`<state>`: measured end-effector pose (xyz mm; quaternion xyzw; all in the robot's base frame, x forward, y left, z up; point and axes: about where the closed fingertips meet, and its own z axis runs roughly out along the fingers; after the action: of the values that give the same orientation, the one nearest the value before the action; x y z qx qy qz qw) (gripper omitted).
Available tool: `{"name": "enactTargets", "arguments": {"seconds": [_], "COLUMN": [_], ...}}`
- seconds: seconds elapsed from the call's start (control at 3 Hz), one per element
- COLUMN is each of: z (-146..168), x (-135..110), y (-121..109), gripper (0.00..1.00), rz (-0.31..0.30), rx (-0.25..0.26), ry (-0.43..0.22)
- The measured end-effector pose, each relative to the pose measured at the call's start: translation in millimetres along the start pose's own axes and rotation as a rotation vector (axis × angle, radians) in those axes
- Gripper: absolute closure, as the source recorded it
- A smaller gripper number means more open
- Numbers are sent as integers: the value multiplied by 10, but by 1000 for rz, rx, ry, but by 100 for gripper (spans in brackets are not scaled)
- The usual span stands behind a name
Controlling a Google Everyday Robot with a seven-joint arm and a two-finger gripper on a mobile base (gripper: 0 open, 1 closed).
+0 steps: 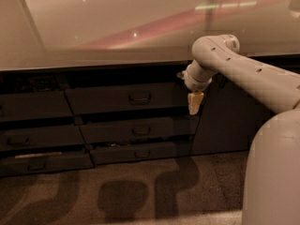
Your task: Open top drawer
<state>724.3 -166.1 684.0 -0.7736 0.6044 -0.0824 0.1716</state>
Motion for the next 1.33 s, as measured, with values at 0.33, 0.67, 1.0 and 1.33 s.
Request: {"name": "enactTargets", "arguments": {"seconds": [0.33,0.67,1.0,1.33], "z": [2,125,391,395], "x": [0,85,270,271], "y": [2,24,111,112], "gripper": [0,0,0,0], "rz": [0,22,63,65], "rx": [-1,-33,-93,-94], "ry": [0,2,-4,-3]}}
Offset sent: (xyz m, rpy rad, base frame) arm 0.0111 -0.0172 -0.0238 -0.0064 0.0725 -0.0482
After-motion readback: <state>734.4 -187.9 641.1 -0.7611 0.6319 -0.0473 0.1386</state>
